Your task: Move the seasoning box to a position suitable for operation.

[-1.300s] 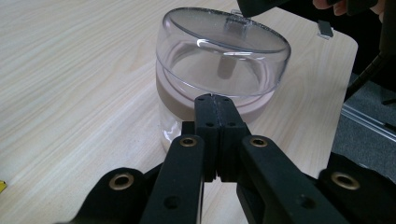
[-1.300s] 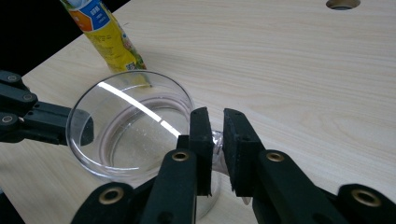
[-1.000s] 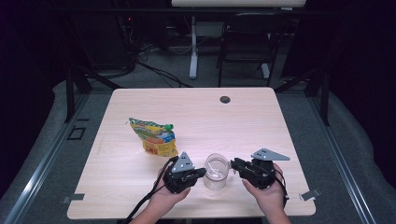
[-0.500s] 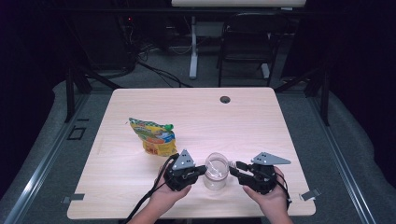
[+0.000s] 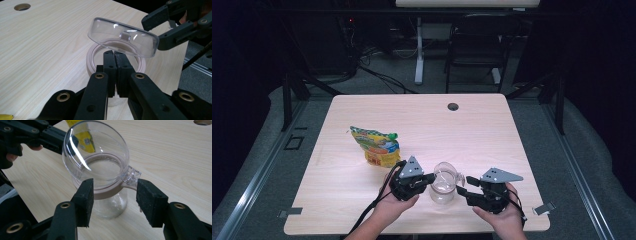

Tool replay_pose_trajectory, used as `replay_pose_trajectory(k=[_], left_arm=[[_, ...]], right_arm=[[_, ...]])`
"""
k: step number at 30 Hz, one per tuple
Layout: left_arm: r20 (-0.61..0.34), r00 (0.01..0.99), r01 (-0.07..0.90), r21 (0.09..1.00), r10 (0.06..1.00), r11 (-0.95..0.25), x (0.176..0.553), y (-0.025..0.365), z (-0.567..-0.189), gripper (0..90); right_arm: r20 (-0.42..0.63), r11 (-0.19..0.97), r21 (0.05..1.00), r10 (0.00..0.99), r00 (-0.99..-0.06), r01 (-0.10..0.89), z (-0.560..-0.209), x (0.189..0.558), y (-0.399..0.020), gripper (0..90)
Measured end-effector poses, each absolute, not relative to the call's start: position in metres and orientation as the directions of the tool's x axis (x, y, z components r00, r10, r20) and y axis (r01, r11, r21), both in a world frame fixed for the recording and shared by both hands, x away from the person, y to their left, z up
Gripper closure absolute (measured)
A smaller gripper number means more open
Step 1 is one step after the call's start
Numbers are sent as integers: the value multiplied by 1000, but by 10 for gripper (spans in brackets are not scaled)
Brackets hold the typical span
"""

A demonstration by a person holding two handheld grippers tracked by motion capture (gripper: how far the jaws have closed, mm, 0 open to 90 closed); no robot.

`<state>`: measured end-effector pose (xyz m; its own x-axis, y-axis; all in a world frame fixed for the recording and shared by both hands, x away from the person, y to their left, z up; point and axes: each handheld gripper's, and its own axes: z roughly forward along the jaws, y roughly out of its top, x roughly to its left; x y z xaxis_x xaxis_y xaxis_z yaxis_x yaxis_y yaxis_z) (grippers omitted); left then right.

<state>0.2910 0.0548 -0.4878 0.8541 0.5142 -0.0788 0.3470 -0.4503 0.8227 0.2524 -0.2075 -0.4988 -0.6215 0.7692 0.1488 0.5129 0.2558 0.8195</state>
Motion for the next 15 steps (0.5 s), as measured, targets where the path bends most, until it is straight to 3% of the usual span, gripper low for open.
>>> replay_pose_trajectory(k=[15], left_arm=[[-71,856,338,826,512,-451,292,53,-483,878]], right_arm=[[58,313,825,782,-621,471,-507,248,-194,440]])
